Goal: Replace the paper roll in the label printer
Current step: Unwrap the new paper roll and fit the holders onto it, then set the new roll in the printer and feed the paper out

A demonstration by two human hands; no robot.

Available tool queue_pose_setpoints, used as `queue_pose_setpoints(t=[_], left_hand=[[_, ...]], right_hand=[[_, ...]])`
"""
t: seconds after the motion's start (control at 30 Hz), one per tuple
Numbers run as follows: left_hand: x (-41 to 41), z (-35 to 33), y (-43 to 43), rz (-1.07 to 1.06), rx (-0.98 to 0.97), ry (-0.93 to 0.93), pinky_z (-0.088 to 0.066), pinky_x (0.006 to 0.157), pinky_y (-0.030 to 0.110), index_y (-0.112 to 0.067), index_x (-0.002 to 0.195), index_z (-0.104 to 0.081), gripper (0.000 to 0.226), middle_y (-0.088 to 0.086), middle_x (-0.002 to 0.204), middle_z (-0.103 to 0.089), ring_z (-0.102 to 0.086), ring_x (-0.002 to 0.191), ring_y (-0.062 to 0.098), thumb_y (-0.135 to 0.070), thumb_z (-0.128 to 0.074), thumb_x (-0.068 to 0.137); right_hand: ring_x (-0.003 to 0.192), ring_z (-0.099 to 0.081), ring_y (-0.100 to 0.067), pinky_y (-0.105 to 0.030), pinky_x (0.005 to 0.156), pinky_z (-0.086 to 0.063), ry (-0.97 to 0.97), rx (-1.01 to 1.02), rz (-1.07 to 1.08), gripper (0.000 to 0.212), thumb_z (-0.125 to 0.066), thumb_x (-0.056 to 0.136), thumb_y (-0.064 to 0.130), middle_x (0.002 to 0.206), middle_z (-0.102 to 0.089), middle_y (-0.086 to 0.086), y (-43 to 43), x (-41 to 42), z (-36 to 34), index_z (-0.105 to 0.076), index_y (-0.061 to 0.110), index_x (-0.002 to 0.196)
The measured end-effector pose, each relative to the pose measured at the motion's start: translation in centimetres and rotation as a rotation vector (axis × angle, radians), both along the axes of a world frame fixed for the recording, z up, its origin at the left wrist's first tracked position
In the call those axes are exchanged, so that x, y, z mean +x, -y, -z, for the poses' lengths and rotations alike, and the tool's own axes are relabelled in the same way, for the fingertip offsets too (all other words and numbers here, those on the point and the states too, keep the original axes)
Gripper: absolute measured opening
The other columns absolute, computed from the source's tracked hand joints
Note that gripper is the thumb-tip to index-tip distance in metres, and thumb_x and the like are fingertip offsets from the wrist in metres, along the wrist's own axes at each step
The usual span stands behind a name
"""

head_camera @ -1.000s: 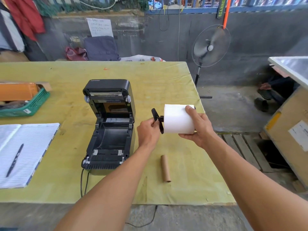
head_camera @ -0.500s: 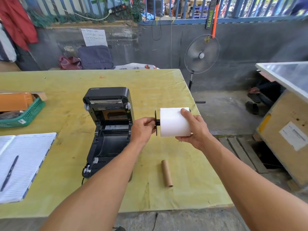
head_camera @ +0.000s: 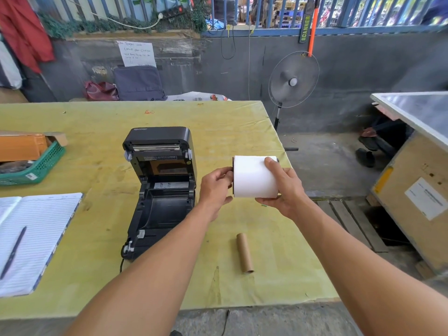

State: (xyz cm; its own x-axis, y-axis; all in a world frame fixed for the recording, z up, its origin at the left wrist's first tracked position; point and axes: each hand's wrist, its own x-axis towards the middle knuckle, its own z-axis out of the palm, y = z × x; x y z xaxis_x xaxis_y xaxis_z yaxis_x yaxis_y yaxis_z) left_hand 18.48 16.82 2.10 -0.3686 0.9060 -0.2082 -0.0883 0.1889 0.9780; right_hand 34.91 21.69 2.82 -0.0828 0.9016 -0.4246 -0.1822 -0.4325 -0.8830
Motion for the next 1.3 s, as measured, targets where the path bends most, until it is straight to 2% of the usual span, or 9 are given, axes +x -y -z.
queue_pose_setpoints(t=[0.13, 0.27, 0.43, 0.53, 0.73, 0.93, 1.03, 1.17, 1.3], left_hand=[[1.7, -0.4, 0.5, -0.034, 0.038, 0.148, -0.054, 0.090, 0.055, -0.025, 0.114, -0.069, 0.025, 0.000, 0.119, -0.068, -0.062, 0.113, 0.026, -0.035, -0.051, 0.100], [2.0, -0.6, 0.6, -0.088, 0.099, 0.080, -0.055, 0.089, 0.055, -0.042, 0.080, -0.073, 0.028, -0.002, 0.109, -0.070, -0.063, 0.107, 0.025, -0.036, -0.052, 0.099], [1.7, -0.7, 0.8, -0.156, 0.129, 0.044, -0.057, 0.085, 0.056, -0.046, 0.077, -0.074, 0.027, -0.009, 0.101, -0.069, -0.063, 0.097, 0.016, -0.039, -0.055, 0.096], [1.6, -0.7, 0.9, -0.183, 0.120, 0.010, -0.058, 0.082, 0.057, -0.052, 0.069, -0.073, 0.032, -0.014, 0.097, -0.069, -0.065, 0.095, 0.018, -0.039, -0.058, 0.094], [1.4, -0.1, 1.5, -0.241, 0.075, 0.005, -0.058, 0.081, 0.057, -0.035, 0.070, -0.069, 0.030, -0.008, 0.088, -0.065, -0.062, 0.084, 0.015, -0.034, -0.057, 0.097], [1.1, -0.2, 1.7, -0.273, 0.088, -0.082, -0.059, 0.081, 0.056, -0.039, 0.068, -0.071, 0.029, -0.009, 0.093, -0.067, -0.064, 0.099, 0.025, -0.038, -0.057, 0.094], [1.1, -0.1, 1.9, -0.284, 0.096, -0.102, -0.059, 0.081, 0.056, -0.038, 0.073, -0.069, 0.025, -0.010, 0.094, -0.066, -0.063, 0.099, 0.025, -0.038, -0.056, 0.095], [1.1, -0.1, 2.6, -0.312, 0.092, -0.100, -0.059, 0.081, 0.056, -0.036, 0.077, -0.067, 0.024, -0.007, 0.095, -0.064, -0.062, 0.096, 0.022, -0.036, -0.054, 0.097], [-0.4, -0.2, 3.9, -0.349, 0.079, -0.099, -0.059, 0.081, 0.054, -0.033, 0.080, -0.066, 0.022, -0.005, 0.096, -0.063, -0.063, 0.096, 0.024, -0.036, -0.055, 0.098]], right_hand=[[0.099, -0.065, -0.032, -0.052, 0.072, -0.062, 0.022, 0.014, 0.013, 0.059, -0.078, 0.077, 0.052, 0.117, -0.059, -0.009, 0.0, -0.2, 0.0, -0.050, 0.012, 0.111], [0.107, -0.065, -0.031, -0.053, 0.079, -0.061, -0.009, 0.078, -0.064, 0.070, -0.073, 0.077, 0.062, 0.126, -0.058, -0.009, 0.0, 0.2, 0.2, -0.051, 0.012, 0.121], [0.109, -0.065, -0.024, -0.054, 0.090, -0.057, -0.034, 0.152, -0.150, 0.060, -0.063, 0.089, 0.059, 0.134, -0.056, -0.009, 0.3, 0.3, 0.4, -0.052, 0.013, 0.125], [0.102, -0.065, -0.024, -0.052, 0.093, -0.056, -0.010, 0.153, -0.130, 0.054, -0.061, 0.092, 0.056, 0.123, -0.058, -0.004, 0.6, 0.2, 0.8, -0.054, 0.014, 0.125], [0.098, -0.067, -0.035, -0.047, 0.089, -0.058, 0.074, 0.154, -0.211, 0.044, -0.067, 0.091, 0.046, 0.124, -0.062, -0.007, 0.8, 0.8, 1.3, -0.061, 0.020, 0.127], [0.114, -0.063, -0.030, -0.052, 0.103, -0.049, 0.104, 0.170, -0.198, 0.071, -0.074, 0.085, 0.047, 0.132, -0.062, -0.003, 0.8, 1.0, 2.2, -0.049, 0.018, 0.145], [0.122, -0.060, -0.024, -0.048, 0.110, -0.043, 0.121, 0.211, -0.205, 0.074, -0.078, 0.077, 0.053, 0.130, -0.067, -0.001, 0.8, 1.0, 2.3, -0.059, 0.014, 0.138], [0.110, -0.068, -0.022, -0.041, 0.106, -0.049, 0.076, 0.231, -0.215, 0.051, -0.078, 0.083, 0.040, 0.115, -0.074, -0.002, 0.7, 0.5, 2.1, -0.069, 0.010, 0.125], [0.102, -0.073, -0.018, -0.041, 0.103, -0.051, 0.071, 0.264, -0.295, 0.082, -0.083, 0.061, 0.056, 0.112, -0.076, -0.002, 1.1, -1.1, 2.0, -0.067, 0.006, 0.125]])
